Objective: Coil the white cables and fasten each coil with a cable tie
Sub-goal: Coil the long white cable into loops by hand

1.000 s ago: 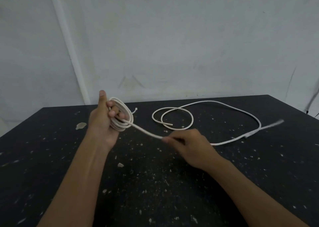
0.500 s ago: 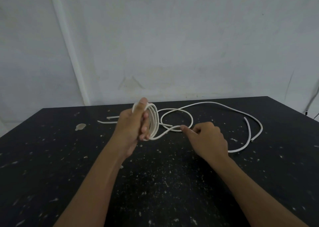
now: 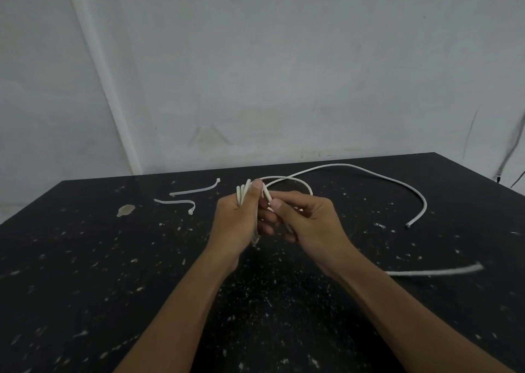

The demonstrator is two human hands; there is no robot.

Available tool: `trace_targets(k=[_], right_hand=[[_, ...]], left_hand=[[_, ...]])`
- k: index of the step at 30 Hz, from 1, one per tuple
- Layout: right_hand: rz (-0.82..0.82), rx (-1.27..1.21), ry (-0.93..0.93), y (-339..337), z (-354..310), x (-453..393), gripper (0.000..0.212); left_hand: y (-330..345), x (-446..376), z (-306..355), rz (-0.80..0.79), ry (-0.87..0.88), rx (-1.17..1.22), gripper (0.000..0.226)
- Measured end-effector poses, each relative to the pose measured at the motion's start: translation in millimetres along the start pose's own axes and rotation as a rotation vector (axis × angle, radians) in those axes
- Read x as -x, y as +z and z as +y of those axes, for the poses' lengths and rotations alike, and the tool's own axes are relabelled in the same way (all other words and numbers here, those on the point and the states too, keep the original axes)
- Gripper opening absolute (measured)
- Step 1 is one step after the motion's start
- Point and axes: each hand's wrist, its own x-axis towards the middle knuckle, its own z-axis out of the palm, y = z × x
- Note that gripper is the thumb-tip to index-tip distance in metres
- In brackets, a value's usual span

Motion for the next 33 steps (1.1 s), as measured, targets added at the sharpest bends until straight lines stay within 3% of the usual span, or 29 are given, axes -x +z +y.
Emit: trace_targets(k=[4,6,10,16,22,26,33], right_hand=[[-0.033,0.225,-0.14,2.7,8.0,0.8,0.027],[0.016,0.267,-0.195,5.3,10.2,0.9,0.028],[0.114,0.318,-0.263,6.8,8.5,6.1,0.023],[-0.052,0.645,-0.418,-5.0,11.6,6.1,0.019],[-0.114,0.493,-0.292,2.4,10.5,10.0,0.005],[-0.114,0.504,-0.302,3.7,8.1,10.5,0.005],[-0.047,0.579,-0.195,-2.1,5.6,7.7,0.038]], left_hand=[[0.9,2.0,-3.9,0.042,-0.031,0.019,0.059],[0.8,0.7,-1.1,0.011,-0.139,0.132,0.061],[-0.9,-2.5,2.0,-0.091,-0.27,0.362,0.047],[-21.8,-17.4,0.5,-0.011,-0.252,0.625,0.033],[-20.1,-13.2,8.9,-0.038,-0.295,0.745,0.032],[-23.3,-14.9,6.9,-0.108,-0.288,0.823,0.026],[-30.6,-13.9,13.4,-0.215,-0.315,0.863,0.026]])
